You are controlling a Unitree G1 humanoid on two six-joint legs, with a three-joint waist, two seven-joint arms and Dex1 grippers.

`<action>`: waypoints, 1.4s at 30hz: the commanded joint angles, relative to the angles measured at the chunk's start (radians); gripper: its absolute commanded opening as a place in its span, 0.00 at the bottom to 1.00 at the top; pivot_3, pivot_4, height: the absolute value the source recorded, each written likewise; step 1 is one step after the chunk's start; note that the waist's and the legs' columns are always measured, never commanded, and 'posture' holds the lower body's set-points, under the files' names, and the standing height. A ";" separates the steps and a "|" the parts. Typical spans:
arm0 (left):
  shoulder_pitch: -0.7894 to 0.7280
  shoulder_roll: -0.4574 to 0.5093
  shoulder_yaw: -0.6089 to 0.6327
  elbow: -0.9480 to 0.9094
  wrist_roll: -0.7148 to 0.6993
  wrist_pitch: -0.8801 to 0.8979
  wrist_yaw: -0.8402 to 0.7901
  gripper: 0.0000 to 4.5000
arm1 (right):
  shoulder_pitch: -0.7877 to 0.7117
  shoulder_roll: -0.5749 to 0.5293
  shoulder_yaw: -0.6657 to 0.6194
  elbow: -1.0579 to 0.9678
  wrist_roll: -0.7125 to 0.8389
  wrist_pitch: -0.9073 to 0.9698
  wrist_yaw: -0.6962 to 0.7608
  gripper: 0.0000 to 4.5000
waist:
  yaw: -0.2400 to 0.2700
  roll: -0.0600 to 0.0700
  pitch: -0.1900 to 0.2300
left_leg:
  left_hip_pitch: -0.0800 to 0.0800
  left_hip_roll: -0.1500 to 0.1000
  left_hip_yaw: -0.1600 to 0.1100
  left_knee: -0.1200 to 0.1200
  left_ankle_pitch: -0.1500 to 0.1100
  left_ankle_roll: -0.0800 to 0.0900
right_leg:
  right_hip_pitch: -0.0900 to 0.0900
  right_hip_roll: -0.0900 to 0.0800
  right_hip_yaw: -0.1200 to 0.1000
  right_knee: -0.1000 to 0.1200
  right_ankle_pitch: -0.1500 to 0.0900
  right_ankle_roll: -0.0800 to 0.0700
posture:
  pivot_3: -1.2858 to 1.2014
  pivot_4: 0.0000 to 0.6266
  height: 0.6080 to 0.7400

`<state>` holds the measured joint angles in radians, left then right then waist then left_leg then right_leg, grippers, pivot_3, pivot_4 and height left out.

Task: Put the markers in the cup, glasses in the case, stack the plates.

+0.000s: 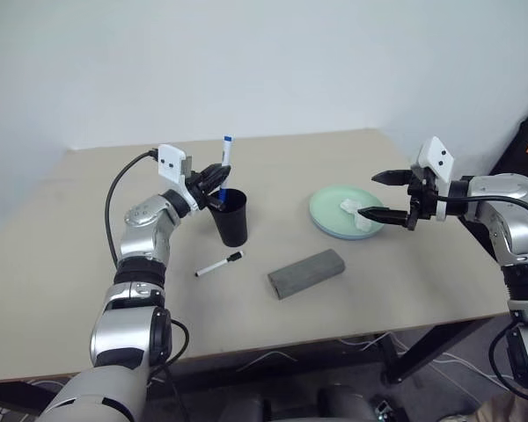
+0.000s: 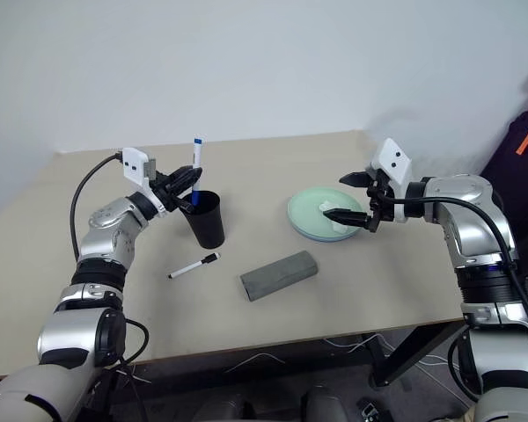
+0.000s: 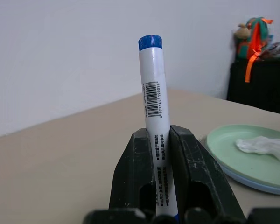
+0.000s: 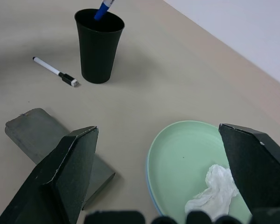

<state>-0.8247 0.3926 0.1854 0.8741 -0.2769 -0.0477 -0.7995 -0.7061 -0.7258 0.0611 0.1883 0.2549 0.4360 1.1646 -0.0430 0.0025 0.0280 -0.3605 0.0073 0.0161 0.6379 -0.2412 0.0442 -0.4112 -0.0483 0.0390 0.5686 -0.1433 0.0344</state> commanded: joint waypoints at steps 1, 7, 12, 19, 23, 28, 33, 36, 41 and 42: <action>-0.049 0.003 0.018 0.006 -0.005 -0.040 0.002 0.02 | -0.039 -0.004 -0.019 -0.006 0.015 -0.005 0.004 1.00 | 0.000 0.000 0.000 | 0.000 0.000 0.000 0.000 0.000 0.000 | 0.000 0.000 0.000 0.000 0.000 0.000 | 0.52 0.00 0.90; -0.054 0.004 0.016 0.021 -0.006 -0.052 -0.001 0.02 | -0.039 -0.003 -0.019 -0.006 0.014 -0.005 0.005 1.00 | 0.000 0.000 0.000 | 0.000 0.000 0.000 0.000 0.000 0.000 | 0.000 0.000 0.000 0.000 0.000 0.000 | 0.52 0.00 0.90; -0.055 0.004 0.016 0.025 -0.006 -0.054 -0.001 0.02 | -0.039 -0.003 -0.019 -0.006 0.014 -0.005 0.005 1.00 | 0.000 0.000 0.000 | 0.000 0.000 0.000 0.000 0.000 0.000 | 0.000 0.000 0.000 0.000 0.000 0.000 | 0.52 0.00 0.90; -0.024 -0.013 0.000 0.022 -0.001 -0.041 -0.013 0.02 | -0.038 -0.003 -0.020 -0.008 0.015 -0.004 0.004 1.00 | 0.000 0.000 0.000 | 0.000 0.000 0.000 0.000 0.000 0.000 | 0.000 0.000 0.000 0.000 0.000 0.000 | 0.52 0.00 0.90; -0.010 -0.021 -0.004 0.020 0.003 -0.035 -0.020 0.02 | -0.038 -0.003 -0.020 -0.009 0.015 -0.003 0.004 1.00 | 0.000 0.000 0.000 | 0.000 0.000 0.000 0.000 0.000 0.000 | 0.000 0.000 0.000 0.000 0.000 0.000 | 0.52 0.00 0.90; 0.019 -0.026 -0.005 -0.010 -0.017 0.019 -0.062 0.22 | -0.047 0.003 -0.016 -0.005 0.013 -0.006 0.003 1.00 | -0.002 0.000 0.000 | 0.000 0.000 0.000 0.000 0.000 0.000 | 0.000 0.000 0.000 0.000 0.000 0.000 | 0.52 0.00 0.90; 0.031 -0.027 -0.009 -0.036 -0.020 0.043 -0.076 0.58 | -0.049 0.004 -0.016 -0.002 0.012 -0.007 0.003 1.00 | 0.000 0.000 0.000 | 0.001 0.000 0.000 0.000 0.000 0.000 | 0.000 0.000 0.000 0.000 0.000 0.000 | 0.52 0.00 0.90; 0.032 -0.026 -0.012 -0.044 -0.015 0.049 -0.076 0.82 | -0.052 0.005 -0.015 0.002 0.011 -0.008 0.002 1.00 | 0.000 0.000 0.000 | 0.000 0.000 0.000 0.000 0.000 0.000 | 0.000 0.000 0.000 0.000 0.000 0.000 | 0.52 0.00 0.90; 0.028 -0.008 -0.009 -0.075 -0.023 0.069 -0.095 0.89 | -0.050 0.004 -0.017 0.000 0.012 -0.009 0.002 1.00 | 0.000 0.000 0.000 | 0.000 0.000 0.000 0.000 0.000 0.000 | 0.000 0.000 0.000 0.000 0.000 0.000 | 0.52 0.00 0.90; 0.025 0.002 -0.007 -0.095 -0.030 0.084 -0.108 0.89 | -0.049 0.003 -0.017 -0.001 0.012 -0.009 0.003 1.00 | 0.000 0.000 0.000 | 0.000 0.000 0.000 0.000 0.000 0.000 | 0.000 0.000 -0.001 0.000 0.000 0.000 | 0.52 0.00 0.90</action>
<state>-0.7880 0.3707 0.1739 0.8404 -0.2904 0.0225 -0.8879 -0.7308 -0.7215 0.0611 0.1935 0.2547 0.4358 1.1676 -0.0433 0.0025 0.0279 -0.3603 0.0076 0.0160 0.6376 -0.2413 0.0441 -0.4113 -0.0484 0.0385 0.5689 -0.1433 0.0344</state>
